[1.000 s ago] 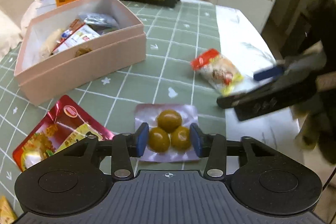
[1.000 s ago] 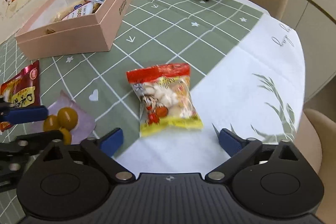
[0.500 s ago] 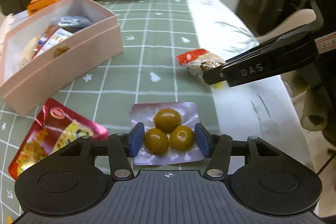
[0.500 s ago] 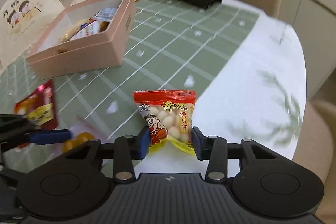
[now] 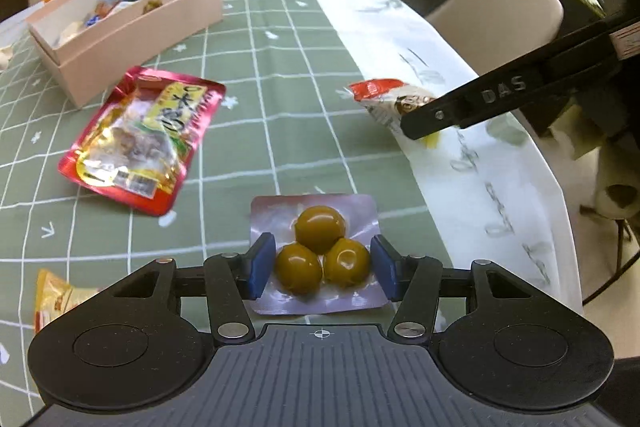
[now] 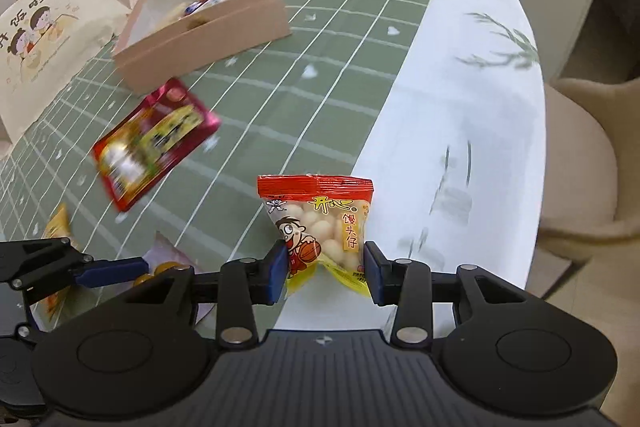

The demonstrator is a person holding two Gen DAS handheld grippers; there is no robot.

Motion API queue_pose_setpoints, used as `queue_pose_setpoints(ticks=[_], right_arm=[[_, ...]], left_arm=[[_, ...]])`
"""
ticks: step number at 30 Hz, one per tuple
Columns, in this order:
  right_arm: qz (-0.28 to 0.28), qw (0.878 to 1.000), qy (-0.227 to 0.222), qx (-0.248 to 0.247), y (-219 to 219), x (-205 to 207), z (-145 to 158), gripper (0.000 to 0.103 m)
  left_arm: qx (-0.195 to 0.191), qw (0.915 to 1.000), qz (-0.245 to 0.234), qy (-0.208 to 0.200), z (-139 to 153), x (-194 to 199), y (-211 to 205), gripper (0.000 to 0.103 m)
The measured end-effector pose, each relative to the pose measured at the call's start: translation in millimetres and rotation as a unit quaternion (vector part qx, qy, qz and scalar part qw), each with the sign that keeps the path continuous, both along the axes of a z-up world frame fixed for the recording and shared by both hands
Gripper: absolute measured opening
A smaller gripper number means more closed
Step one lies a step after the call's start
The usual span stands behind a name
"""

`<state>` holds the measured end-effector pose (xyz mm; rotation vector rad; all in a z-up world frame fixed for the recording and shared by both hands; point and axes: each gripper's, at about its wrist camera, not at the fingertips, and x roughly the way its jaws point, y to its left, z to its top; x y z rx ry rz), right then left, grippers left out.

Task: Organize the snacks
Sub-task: 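Carry the plum tray and bun packet into the pink box with both tools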

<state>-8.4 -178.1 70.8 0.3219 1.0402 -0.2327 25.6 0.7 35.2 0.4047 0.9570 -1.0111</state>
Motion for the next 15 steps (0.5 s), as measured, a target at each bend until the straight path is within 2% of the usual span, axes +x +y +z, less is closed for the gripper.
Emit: queue_pose_setpoints(ticks=[5,7,9,12,15], right_arm=[[-0.001,1.000,-0.005,-0.015,17,-22,22,0.039],[0.008,1.000,-0.014,-0.026,19,-25,30,0.039],[0.011,0.999,-0.025,-0.033,19,-28,39,0.039],[0.019,0.998,-0.056,-0.027,16,-36,52,0.039],[0.038,0.995,-0.087,-0.018,12,-46,59,0.039]], left_arm=[[0.034,0.9994,-0.006,-0.012,1,-2,-16,0.062],[0.043,0.9990,0.006,-0.009,2,-3,-17,0.058],[0.034,0.9992,0.021,0.003,4,-3,-13,0.056],[0.021,0.9984,0.050,-0.013,9,-10,-2,0.055],[-0.009,0.9968,0.075,-0.028,24,-19,17,0.055]])
